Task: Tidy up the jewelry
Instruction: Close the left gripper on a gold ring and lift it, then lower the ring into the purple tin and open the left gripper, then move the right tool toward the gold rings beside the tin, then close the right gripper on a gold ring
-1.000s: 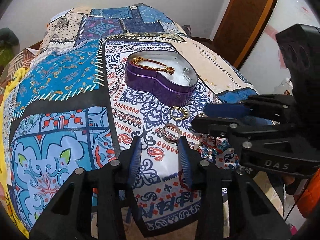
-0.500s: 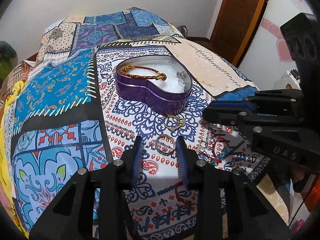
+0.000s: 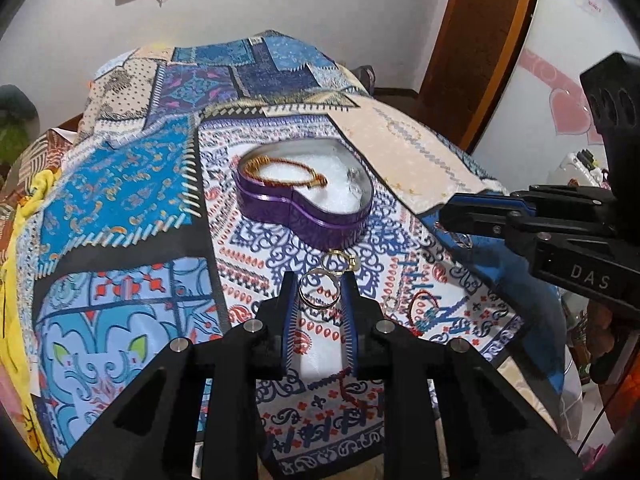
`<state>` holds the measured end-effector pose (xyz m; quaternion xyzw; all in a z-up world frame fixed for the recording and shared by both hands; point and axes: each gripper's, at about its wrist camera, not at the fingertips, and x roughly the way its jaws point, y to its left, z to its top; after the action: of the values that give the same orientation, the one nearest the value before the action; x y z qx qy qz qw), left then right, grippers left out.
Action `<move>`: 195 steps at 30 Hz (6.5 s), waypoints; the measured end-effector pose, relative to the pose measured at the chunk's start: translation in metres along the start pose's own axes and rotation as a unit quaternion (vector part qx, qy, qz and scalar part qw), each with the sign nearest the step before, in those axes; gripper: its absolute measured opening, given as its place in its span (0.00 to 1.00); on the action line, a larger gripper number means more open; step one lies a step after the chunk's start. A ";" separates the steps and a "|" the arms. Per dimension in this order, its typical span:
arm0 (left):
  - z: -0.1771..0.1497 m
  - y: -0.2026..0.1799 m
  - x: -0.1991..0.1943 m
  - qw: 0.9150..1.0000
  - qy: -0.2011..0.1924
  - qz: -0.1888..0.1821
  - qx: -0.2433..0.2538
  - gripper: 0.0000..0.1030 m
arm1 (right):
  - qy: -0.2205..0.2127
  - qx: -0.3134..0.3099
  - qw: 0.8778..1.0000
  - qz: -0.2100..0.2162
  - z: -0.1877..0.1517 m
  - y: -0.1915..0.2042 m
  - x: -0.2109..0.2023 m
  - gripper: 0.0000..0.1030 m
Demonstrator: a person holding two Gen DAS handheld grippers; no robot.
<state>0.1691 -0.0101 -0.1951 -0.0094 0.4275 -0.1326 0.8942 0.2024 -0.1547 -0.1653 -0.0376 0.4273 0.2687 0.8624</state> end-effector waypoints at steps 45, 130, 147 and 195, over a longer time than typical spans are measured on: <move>0.074 0.035 0.020 0.998 -0.055 -0.007 -0.020 0.20 | -0.045 -0.009 0.999 0.021 0.072 0.003 0.033 0.09; -0.015 0.000 -0.041 0.999 0.012 0.017 -0.033 0.43 | -0.024 0.003 0.999 -0.039 -0.019 0.019 -0.045 0.42; -0.028 -0.017 0.006 0.998 0.052 -0.031 -0.013 0.08 | 0.031 0.026 0.999 -0.019 -0.037 0.003 -0.013 0.42; -0.028 0.056 -0.078 0.991 -0.079 -0.004 -0.105 0.00 | 0.081 -0.079 0.994 0.003 -0.026 0.079 0.049 0.16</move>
<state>0.1141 0.0651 -0.1606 -0.1151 0.3667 -0.0892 0.9189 0.1685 -0.0740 -0.2064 -0.1259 0.4734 0.3003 0.8185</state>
